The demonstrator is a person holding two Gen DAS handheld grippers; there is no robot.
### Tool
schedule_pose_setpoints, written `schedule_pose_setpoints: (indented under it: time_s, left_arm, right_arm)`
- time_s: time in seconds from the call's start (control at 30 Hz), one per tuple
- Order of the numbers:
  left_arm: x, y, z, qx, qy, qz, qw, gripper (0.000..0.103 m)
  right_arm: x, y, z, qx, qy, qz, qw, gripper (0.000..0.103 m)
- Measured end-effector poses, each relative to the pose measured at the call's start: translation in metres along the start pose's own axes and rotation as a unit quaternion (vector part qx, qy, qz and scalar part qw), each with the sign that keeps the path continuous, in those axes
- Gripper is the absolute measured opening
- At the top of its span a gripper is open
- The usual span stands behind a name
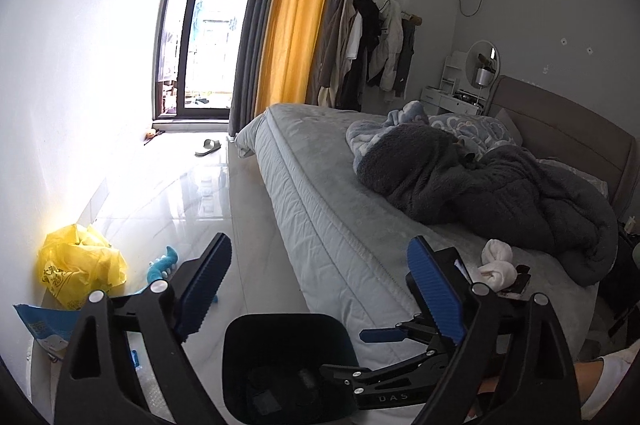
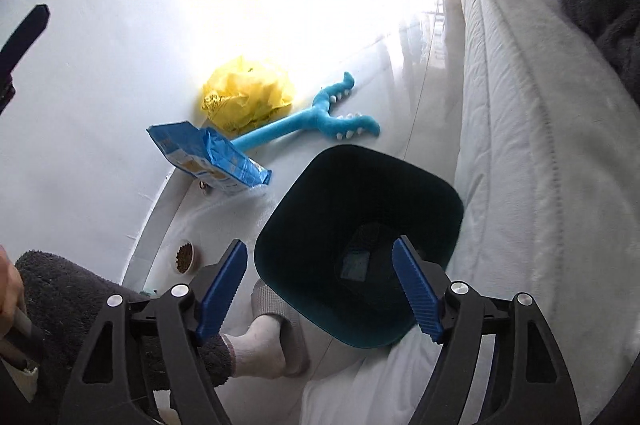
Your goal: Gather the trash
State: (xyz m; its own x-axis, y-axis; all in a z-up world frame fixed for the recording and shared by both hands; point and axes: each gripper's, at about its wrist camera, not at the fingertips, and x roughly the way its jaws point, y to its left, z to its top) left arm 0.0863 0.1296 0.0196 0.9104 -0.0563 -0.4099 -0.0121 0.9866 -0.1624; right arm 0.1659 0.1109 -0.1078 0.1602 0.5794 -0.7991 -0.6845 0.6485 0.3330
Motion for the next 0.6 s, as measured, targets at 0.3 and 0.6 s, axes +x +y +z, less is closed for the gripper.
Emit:
schedule_pose_setpoints:
  time_s: [0.3,0.6]
  left_arm:
    - [0.021,-0.037,0.003,-0.015,0.008,-0.025,0.9995,0.092]
    - [0.056,-0.075,-0.003,-0.032,0.043,-0.056,0.997,0.092]
  right_arm:
    - [-0.083,-0.043,-0.006,0.016,-0.072,-0.047,0.996,0.08]
    - [-0.145,-0.092,-0.021,0.048,-0.123,-0.087,0.987,0.081]
